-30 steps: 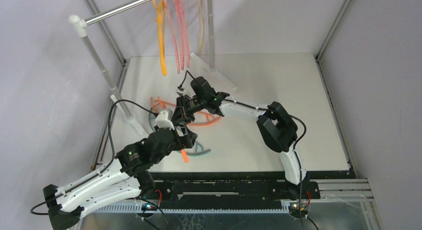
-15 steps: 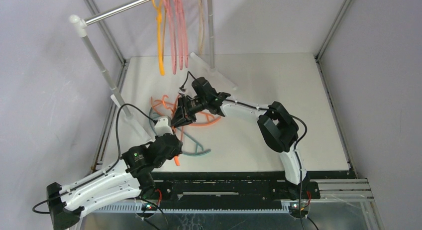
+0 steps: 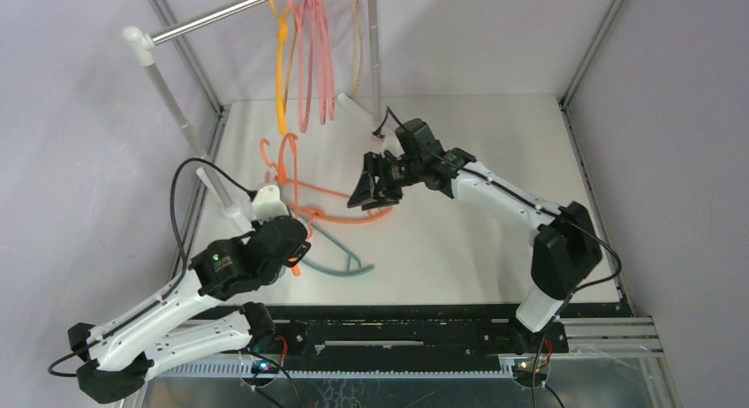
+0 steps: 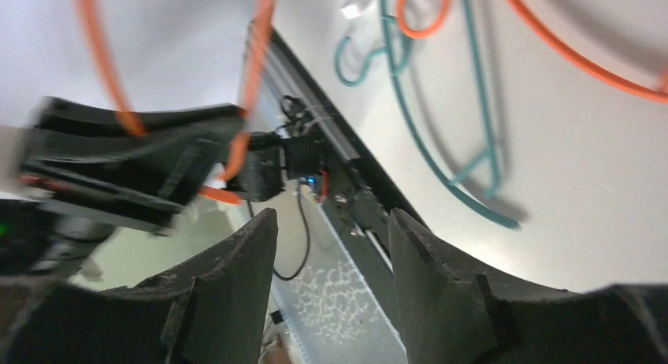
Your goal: Organize the hangers
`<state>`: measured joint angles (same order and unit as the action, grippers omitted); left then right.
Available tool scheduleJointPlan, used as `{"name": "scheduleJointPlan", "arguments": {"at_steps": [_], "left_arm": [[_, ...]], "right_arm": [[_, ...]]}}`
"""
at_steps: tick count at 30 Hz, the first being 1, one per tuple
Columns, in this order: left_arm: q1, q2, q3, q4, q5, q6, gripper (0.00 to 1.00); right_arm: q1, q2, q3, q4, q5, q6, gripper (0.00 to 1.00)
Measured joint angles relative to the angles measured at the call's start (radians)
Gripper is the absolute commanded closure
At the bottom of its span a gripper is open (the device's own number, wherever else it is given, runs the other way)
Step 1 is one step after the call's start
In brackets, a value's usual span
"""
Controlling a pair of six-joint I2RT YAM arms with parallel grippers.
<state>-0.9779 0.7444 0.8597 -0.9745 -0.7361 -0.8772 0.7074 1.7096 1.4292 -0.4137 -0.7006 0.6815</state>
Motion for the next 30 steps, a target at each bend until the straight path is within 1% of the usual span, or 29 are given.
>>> {"name": "scheduleJointPlan", "arguments": {"at_steps": [1,6,13,17,23,30], "left_arm": [[0.000,0.016,0.055,-0.018,-0.021,0.013,1.00],[0.023,0.039,0.164,-0.035,-0.053,0.067,1.00],[0.132,0.054,0.201,-0.055,-0.046,0.150,1.00],[0.172,0.101,0.284,-0.075,-0.048,0.216,1.00],[0.271,0.186,0.415,-0.075,-0.051,0.330,1.00],[0.388,0.231,0.466,-0.066,-0.037,0.467,1.00]], "right_arm": [[-0.012,-0.030,-0.025,-0.019,0.021,-0.024,0.38],[-0.046,-0.096,-0.093,-0.131,0.138,-0.129,0.37],[-0.074,-0.144,-0.101,-0.220,0.253,-0.240,0.37],[-0.092,-0.164,-0.101,-0.232,0.270,-0.266,0.37],[-0.104,-0.165,-0.108,-0.236,0.273,-0.277,0.37],[-0.114,-0.166,-0.120,-0.238,0.273,-0.280,0.38]]}}
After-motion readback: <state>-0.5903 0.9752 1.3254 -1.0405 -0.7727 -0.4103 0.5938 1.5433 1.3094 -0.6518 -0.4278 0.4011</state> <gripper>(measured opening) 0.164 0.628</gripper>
